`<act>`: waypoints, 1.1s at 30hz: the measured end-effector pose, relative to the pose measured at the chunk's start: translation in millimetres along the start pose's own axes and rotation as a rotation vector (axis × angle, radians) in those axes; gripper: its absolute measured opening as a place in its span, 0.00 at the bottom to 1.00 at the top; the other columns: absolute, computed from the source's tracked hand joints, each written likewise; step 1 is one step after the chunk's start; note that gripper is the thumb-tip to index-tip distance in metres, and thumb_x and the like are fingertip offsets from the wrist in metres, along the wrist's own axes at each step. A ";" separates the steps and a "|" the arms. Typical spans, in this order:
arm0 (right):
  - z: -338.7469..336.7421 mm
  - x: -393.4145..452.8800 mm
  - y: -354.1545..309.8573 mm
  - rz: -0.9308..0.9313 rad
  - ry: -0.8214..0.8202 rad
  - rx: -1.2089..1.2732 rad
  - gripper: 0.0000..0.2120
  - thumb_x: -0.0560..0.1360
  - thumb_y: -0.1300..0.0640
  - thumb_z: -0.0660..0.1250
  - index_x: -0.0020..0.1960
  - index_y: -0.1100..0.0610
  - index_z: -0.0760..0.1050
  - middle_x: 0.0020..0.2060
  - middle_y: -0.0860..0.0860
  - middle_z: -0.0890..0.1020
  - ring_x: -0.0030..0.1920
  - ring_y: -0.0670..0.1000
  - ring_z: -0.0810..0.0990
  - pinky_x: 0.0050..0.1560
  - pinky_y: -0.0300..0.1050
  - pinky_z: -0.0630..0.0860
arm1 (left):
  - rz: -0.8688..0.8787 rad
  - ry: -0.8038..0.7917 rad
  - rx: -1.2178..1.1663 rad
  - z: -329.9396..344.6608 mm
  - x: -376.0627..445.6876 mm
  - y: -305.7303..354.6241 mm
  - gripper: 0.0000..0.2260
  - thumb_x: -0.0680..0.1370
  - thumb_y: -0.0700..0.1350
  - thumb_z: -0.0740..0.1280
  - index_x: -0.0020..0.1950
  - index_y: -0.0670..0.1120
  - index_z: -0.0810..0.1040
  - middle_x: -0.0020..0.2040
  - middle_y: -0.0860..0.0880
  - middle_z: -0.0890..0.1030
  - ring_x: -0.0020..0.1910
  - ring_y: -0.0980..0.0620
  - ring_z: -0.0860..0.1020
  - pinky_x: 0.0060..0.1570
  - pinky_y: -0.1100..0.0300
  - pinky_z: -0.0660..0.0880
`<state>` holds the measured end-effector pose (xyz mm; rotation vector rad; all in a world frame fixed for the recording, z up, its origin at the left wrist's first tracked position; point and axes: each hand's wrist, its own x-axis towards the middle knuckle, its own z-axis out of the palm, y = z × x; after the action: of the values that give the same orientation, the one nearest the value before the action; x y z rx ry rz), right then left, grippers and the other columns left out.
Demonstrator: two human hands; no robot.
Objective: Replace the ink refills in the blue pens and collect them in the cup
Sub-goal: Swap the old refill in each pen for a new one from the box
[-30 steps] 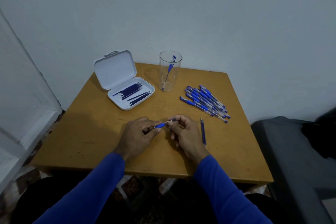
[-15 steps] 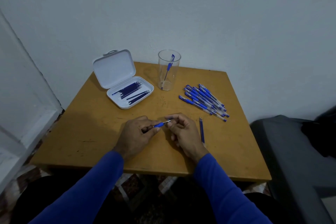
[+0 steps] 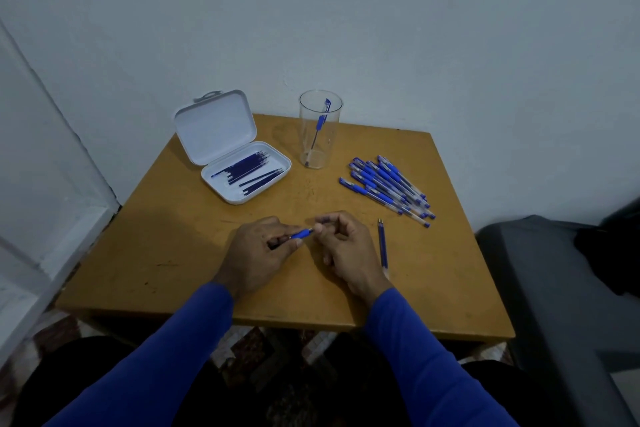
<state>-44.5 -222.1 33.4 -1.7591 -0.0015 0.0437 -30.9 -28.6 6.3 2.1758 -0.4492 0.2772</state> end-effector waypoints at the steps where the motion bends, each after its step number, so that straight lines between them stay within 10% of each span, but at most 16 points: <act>1: -1.3 0.0 0.3 -0.007 -0.020 0.017 0.06 0.82 0.57 0.67 0.58 0.55 0.79 0.40 0.57 0.80 0.30 0.47 0.75 0.31 0.35 0.72 | 0.000 0.000 -0.003 0.1 -0.1 -0.3 0.13 0.77 0.47 0.74 0.62 0.52 0.84 0.39 0.59 0.77 0.39 0.56 0.77 0.37 0.68 0.70; 9: -4.7 -1.5 -2.6 0.021 -0.074 0.041 0.07 0.82 0.63 0.64 0.56 0.58 0.81 0.38 0.52 0.80 0.29 0.47 0.73 0.29 0.37 0.71 | -0.009 0.003 -0.037 1.1 -0.2 -0.7 0.13 0.77 0.46 0.74 0.62 0.52 0.84 0.40 0.61 0.78 0.39 0.56 0.78 0.37 0.69 0.71; 18: 0.8 0.2 -1.6 0.043 -0.001 -0.060 0.23 0.81 0.42 0.64 0.48 0.63 0.79 0.29 0.50 0.78 0.28 0.46 0.73 0.31 0.39 0.72 | -0.010 -0.015 -0.039 0.5 -0.4 -2.1 0.14 0.77 0.47 0.73 0.63 0.52 0.83 0.40 0.60 0.78 0.40 0.55 0.78 0.39 0.67 0.71; 26: -4.2 -2.7 -3.2 -0.010 -0.081 0.079 0.08 0.82 0.63 0.65 0.59 0.57 0.79 0.41 0.54 0.77 0.31 0.48 0.73 0.29 0.38 0.71 | -0.002 -0.012 -0.029 -0.6 -0.3 0.0 0.13 0.77 0.46 0.74 0.62 0.53 0.84 0.39 0.60 0.77 0.39 0.56 0.77 0.38 0.65 0.71; 33: -4.2 -1.4 -2.1 0.036 -0.073 0.026 0.07 0.82 0.58 0.66 0.53 0.59 0.81 0.34 0.49 0.79 0.29 0.47 0.72 0.30 0.40 0.71 | -0.016 -0.015 -0.042 -2.8 -0.4 3.4 0.13 0.77 0.46 0.74 0.62 0.53 0.84 0.38 0.61 0.77 0.40 0.56 0.78 0.37 0.69 0.71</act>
<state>-45.7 -225.8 36.3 -1.7304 -0.0217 0.1337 -32.8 -28.1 10.3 2.1411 -0.4419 0.2409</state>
